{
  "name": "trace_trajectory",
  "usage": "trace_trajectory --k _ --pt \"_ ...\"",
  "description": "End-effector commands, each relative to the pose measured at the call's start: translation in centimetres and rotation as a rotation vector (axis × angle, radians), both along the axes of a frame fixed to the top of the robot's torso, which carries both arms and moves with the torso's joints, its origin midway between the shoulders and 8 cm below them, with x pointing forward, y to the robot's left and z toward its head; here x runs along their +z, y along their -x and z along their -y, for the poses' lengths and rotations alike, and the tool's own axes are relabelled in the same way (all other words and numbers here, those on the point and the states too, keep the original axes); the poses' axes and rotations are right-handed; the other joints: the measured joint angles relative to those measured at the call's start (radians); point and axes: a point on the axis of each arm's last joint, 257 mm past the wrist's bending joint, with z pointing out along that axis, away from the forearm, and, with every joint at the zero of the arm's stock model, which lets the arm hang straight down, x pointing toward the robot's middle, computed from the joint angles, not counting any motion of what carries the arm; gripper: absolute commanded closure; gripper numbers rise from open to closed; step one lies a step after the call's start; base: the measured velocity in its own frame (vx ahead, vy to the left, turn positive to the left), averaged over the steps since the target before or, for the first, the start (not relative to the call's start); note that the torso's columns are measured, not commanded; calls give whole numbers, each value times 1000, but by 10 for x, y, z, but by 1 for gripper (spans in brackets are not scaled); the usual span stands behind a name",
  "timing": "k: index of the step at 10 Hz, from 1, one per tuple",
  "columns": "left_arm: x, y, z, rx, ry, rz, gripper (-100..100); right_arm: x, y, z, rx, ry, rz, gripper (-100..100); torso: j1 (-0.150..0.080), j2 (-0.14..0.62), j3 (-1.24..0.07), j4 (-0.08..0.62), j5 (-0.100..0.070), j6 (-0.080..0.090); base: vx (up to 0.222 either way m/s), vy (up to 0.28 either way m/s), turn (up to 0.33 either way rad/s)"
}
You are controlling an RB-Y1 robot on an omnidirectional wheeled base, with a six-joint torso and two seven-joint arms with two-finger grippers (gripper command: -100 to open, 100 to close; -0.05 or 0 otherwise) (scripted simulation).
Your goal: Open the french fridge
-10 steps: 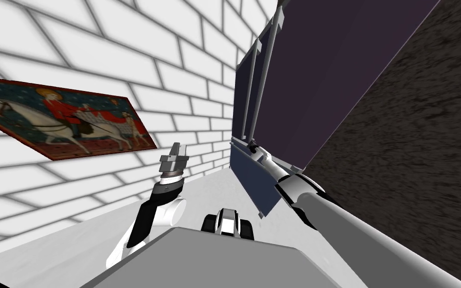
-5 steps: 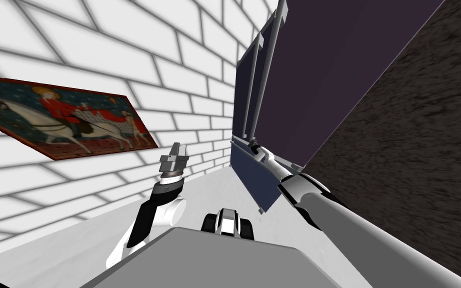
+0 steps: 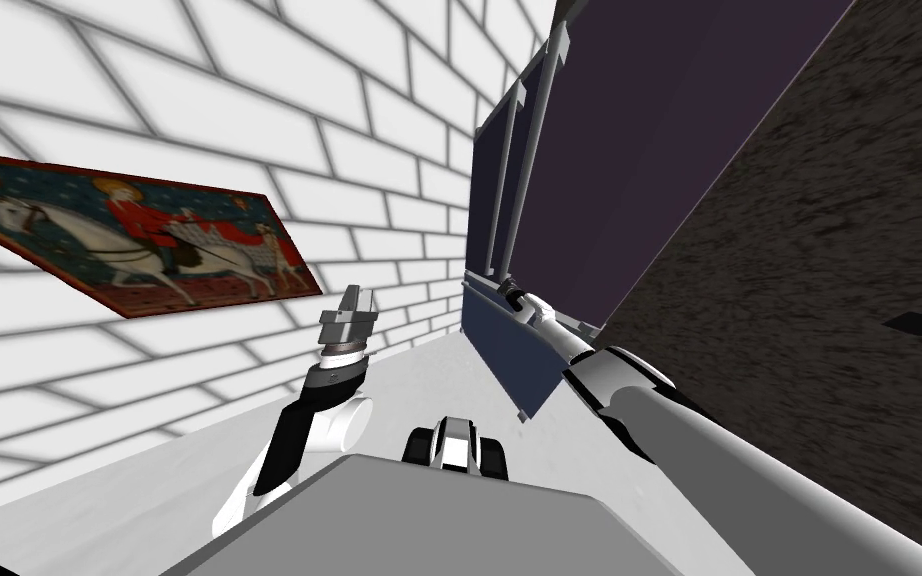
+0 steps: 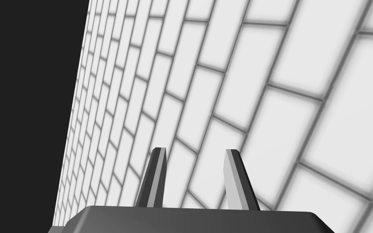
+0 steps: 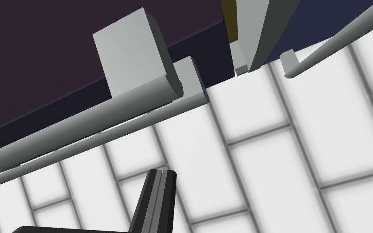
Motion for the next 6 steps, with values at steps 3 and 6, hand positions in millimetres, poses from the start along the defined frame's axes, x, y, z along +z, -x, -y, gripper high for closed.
trace_trajectory --k 3,6 --pt "0 0 0 0 0 0 0 3 4 5 79 24 9 100 0 0 0 0 0 0 -61 51 -18" --pt "0 0 0 0 0 0 0 1 9 4 134 15 -2 100 -2 -1 -1 0 -1 0 -51 28 -8"
